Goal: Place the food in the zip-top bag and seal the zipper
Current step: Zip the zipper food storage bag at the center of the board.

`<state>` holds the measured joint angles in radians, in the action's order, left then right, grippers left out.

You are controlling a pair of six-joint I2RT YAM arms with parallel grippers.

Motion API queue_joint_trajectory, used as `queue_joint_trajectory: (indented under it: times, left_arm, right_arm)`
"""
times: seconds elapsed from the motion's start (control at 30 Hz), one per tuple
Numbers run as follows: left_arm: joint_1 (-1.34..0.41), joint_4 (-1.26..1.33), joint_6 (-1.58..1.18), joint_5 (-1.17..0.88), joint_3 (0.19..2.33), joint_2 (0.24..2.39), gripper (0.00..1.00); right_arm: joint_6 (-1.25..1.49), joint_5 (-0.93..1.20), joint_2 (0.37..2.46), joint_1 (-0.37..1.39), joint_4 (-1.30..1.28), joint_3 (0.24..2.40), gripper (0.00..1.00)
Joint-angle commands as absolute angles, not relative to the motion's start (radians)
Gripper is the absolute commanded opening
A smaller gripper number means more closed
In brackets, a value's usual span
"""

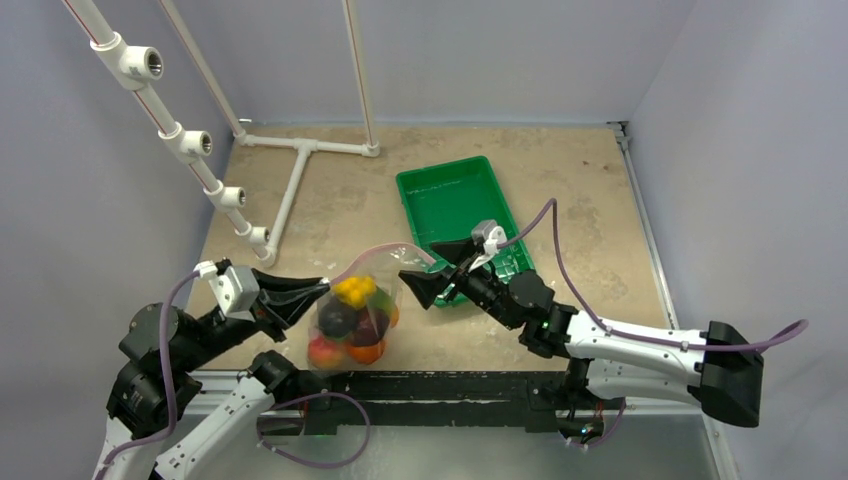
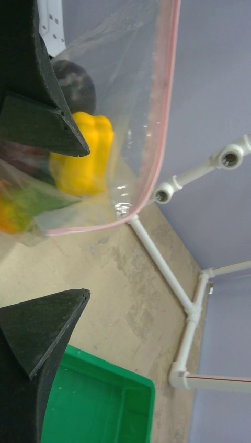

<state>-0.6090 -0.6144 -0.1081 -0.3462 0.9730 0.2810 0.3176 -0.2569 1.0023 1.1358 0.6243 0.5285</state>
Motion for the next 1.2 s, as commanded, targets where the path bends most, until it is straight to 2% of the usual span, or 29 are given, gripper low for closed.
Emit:
queue_joint_trajectory:
  times: [0.0,0.27,0.33,0.4,0.5,0.57,0.63,0.7,0.73,0.87,1.03,1.17]
  left_arm:
    - [-0.612,-0.532,-0.097,-0.407,1.009,0.276,0.00]
    - [-0.612,-0.536,-0.100,-0.408,1.007,0.279,0.00]
    - [-0.611,-0.538,-0.101,-0.409,1.006,0.279,0.00]
    - [-0.612,-0.539,-0.101,-0.410,1.001,0.278,0.00]
    - [-0.612,-0.540,-0.105,-0.404,0.998,0.275,0.00]
    - [-0.612,-0.539,-0.106,-0.390,0.994,0.276,0.00]
    - [-0.612,-0.540,-0.106,-0.381,0.991,0.278,0.00]
    - [-0.612,-0.548,-0.105,-0.368,0.991,0.281,0.00]
    - [-0.612,-0.550,-0.105,-0.356,0.991,0.281,0.00]
    - [-0.611,-0.547,-0.118,-0.282,0.991,0.277,0.09]
    - [-0.611,-0.580,-0.107,-0.229,1.028,0.325,0.29]
    - [-0.611,-0.598,-0.099,-0.205,1.079,0.385,0.41]
  right_arm:
    - [0.278,-0.182,1.035,1.112,0.815,0.525,0.99]
    - [0.254,0.021,1.178,1.098,0.978,0.535,0.95]
    - [0.253,0.053,1.209,1.098,1.010,0.537,0.92]
    - [0.245,0.083,1.231,1.098,1.036,0.541,0.84]
    - [0.233,0.096,1.249,1.098,1.047,0.552,0.64]
    - [0.219,0.090,1.253,1.098,1.032,0.565,0.39]
    - [0.208,0.086,1.243,1.098,1.024,0.566,0.19]
    - [0.189,0.084,1.225,1.098,1.015,0.565,0.04]
    - [0.179,0.079,1.214,1.098,1.010,0.563,0.00]
    - [0.116,0.015,1.151,1.098,0.981,0.563,0.00]
    - [0.080,0.003,1.080,1.098,0.938,0.554,0.00]
    - [0.076,0.016,1.061,1.101,0.913,0.539,0.00]
